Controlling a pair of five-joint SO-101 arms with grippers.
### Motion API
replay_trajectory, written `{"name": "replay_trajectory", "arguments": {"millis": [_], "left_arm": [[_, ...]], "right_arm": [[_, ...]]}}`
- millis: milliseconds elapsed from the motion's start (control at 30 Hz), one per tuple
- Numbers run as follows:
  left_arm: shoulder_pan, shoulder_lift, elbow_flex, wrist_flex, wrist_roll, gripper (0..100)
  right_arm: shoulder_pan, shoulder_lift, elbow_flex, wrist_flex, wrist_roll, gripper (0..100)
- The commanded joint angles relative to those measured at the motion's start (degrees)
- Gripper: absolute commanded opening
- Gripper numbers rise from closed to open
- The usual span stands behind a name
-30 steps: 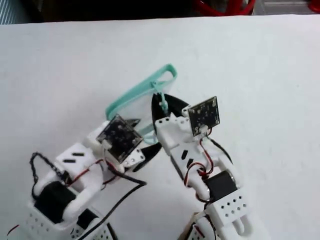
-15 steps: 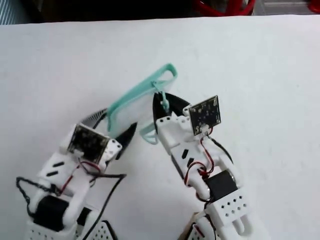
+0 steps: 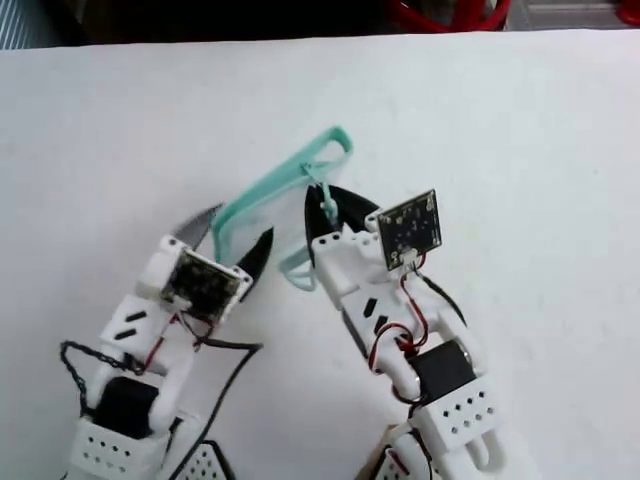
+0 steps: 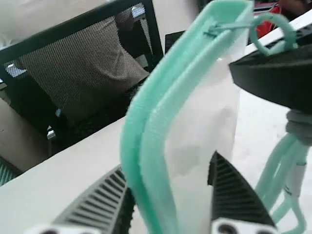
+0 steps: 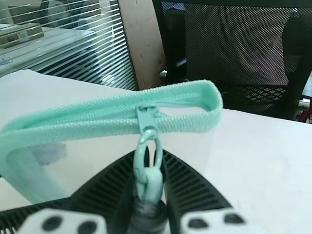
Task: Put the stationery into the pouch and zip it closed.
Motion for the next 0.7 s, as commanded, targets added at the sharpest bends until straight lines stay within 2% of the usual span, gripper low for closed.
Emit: {"name": "replay_trajectory", "arguments": {"millis": [0,167,300,400,533,667], "left_arm": [[2.9,-0.3,2.1,-6.6,-0.4,19],[2.4,-0.3,1.9,-7.2,-3.2,17],[5.1,-0.5,1.9,-7.4,-4.0,2],[6.8,-0.5,1.9,-7.0,-2.5,2],[7.0,-0.6,1.8,-5.6,3.1,2],[6.9,-0.6,-2.1,3.5,3.3,2]], "right_arm": [[-0.3,-0.1,-3.1,0.3,-0.2,1.8],[-0.3,-0.1,-3.1,0.4,-0.2,1.8],[-0.3,-0.2,-3.1,0.4,-0.2,1.8],[-0.3,-0.2,-3.1,0.4,-0.2,1.8],[-0.1,-0.3,-3.2,0.4,-0.2,1.8],[1.9,-0.5,-4.0,0.4,-0.2,1.8]]}}
